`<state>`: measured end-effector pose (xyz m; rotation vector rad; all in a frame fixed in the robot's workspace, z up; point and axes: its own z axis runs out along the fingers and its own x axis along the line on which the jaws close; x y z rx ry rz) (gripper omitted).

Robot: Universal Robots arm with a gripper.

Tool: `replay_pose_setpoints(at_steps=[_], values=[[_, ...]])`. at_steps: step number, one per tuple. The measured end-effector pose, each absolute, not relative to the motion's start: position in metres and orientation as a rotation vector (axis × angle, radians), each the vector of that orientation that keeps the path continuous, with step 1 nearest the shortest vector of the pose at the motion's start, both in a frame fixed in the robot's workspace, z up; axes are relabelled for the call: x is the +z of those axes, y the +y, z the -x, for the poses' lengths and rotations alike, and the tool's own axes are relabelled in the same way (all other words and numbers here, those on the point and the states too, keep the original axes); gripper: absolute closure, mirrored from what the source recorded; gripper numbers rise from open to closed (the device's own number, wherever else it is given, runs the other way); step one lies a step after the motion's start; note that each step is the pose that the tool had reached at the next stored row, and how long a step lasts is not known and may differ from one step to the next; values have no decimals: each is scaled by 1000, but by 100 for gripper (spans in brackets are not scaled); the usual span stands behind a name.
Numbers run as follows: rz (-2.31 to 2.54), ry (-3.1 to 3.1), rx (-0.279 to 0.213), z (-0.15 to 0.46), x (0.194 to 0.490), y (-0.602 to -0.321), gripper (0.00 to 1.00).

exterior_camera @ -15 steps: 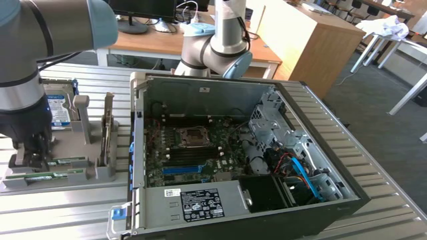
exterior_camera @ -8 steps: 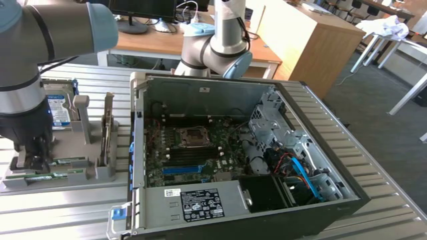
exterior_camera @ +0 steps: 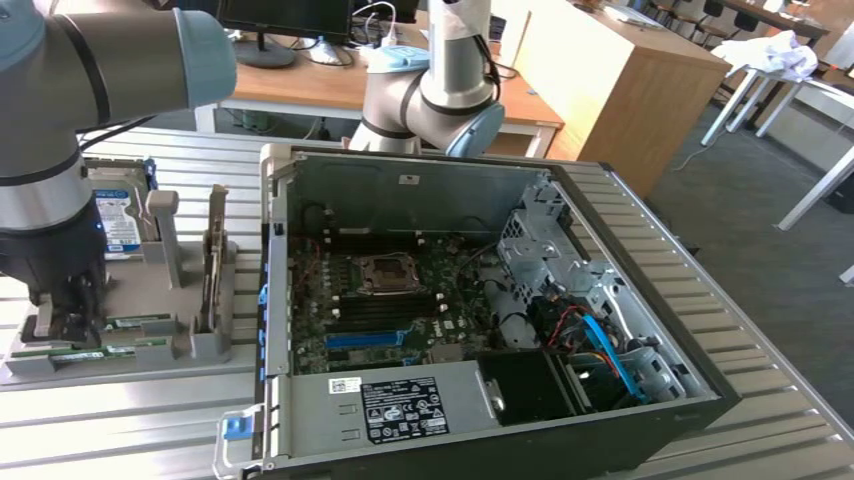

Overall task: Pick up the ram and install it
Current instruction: 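Pick up the ram and move it above insertion slot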

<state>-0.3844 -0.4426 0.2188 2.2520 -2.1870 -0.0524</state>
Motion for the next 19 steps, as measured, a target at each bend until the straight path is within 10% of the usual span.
replay_pose_setpoints(at_steps=[19], values=[[-2252, -2187, -52, 384, 210, -444, 70]])
